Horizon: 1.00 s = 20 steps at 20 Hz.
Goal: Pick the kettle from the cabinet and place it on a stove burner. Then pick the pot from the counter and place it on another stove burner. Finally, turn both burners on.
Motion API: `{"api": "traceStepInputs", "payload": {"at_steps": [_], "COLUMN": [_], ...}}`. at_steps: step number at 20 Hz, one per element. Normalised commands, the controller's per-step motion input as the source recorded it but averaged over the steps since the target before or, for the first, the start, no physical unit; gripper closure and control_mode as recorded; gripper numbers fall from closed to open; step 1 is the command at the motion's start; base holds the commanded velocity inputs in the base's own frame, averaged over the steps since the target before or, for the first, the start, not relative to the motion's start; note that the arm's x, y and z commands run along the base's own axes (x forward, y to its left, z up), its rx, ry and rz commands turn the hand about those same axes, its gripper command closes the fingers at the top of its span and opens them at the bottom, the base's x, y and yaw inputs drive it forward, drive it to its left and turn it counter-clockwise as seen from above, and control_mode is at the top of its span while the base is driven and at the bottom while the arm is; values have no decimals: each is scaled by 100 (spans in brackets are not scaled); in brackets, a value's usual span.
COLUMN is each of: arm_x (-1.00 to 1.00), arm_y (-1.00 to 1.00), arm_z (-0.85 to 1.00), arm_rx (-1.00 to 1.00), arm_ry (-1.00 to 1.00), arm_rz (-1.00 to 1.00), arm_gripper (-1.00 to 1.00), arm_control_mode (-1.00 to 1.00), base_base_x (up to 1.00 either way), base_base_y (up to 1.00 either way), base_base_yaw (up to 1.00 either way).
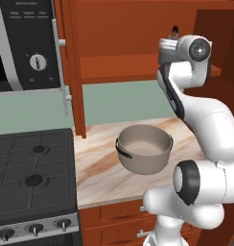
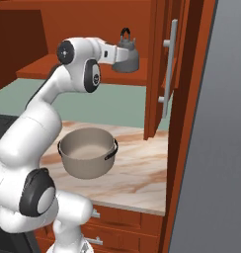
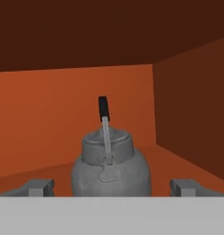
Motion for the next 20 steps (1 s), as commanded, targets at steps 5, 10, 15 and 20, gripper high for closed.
{"api": "traceStepInputs", "payload": {"at_steps": [5,10,15,20], "arm_x": [33,30,29,29], "arm_y": [-2,-12,-12,-13], "arm_z": [0,0,0,3], "arm_rx": [0,0,0,0], "arm_ry": [0,0,0,0], "arm_rz": [4,3,2,1], "arm_gripper": [-100,-100,-100,-100], "arm_control_mode": [-100,-100,-100,-100], "base_base_x": [0,0,0,0], "base_base_y": [0,0,0,0], "base_base_yaw": [0,0,0,0]}}
